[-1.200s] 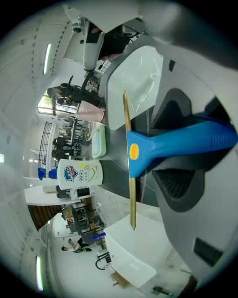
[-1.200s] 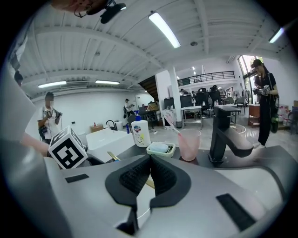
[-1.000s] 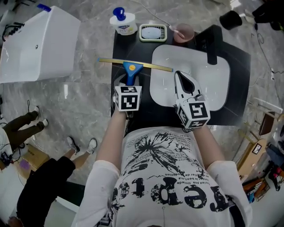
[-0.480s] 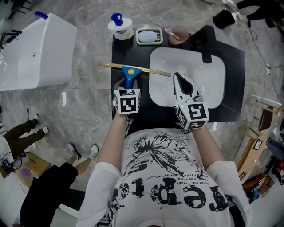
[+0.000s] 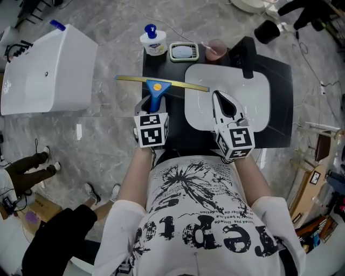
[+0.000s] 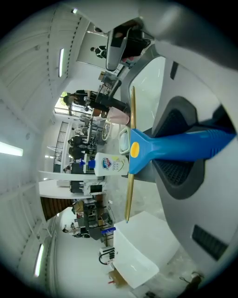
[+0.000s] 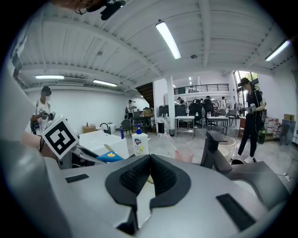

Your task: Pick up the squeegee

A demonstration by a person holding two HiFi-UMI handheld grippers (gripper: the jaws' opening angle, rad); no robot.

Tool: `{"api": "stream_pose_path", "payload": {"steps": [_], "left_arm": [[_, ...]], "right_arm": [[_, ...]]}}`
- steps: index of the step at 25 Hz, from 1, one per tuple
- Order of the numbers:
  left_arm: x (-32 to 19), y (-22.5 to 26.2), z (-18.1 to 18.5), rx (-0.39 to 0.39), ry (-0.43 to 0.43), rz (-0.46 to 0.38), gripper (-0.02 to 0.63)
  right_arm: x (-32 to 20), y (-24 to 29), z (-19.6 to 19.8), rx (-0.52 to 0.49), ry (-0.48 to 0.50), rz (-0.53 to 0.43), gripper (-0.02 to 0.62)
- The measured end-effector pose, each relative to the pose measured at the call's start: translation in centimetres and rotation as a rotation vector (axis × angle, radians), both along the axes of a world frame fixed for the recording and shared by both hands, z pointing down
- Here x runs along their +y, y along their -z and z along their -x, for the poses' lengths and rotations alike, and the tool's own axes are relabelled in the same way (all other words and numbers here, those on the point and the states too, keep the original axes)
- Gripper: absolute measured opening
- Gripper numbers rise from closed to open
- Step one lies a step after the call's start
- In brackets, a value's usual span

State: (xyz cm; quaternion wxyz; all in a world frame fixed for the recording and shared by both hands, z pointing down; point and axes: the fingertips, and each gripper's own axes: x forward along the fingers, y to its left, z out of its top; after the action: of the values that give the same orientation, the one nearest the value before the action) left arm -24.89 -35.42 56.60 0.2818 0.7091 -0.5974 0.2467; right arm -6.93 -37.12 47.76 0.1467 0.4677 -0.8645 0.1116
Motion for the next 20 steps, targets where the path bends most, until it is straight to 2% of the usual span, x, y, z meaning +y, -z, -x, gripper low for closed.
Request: {"api": "stream_pose_path", "payload": {"steps": [8, 14, 20], "left_arm": [[1.0, 7.9, 1.6, -0.002, -0.001, -0.188, 0.140], [2.4, 14.0, 2.3, 0.025, -0.040, -0.335, 0.140], [4.2, 20.1, 3.1, 0.010, -0.047, -0.492, 0.140]], "right_arm": [[2.1, 5.4, 1.4, -0.016, 0.024, -0.121, 0.015], [3.8, 10.0, 1.8, -0.042, 0.012, -0.230, 0.015], [6.0, 14.3, 1.8, -0.048, 0.009, -0.330, 0.015]]}}
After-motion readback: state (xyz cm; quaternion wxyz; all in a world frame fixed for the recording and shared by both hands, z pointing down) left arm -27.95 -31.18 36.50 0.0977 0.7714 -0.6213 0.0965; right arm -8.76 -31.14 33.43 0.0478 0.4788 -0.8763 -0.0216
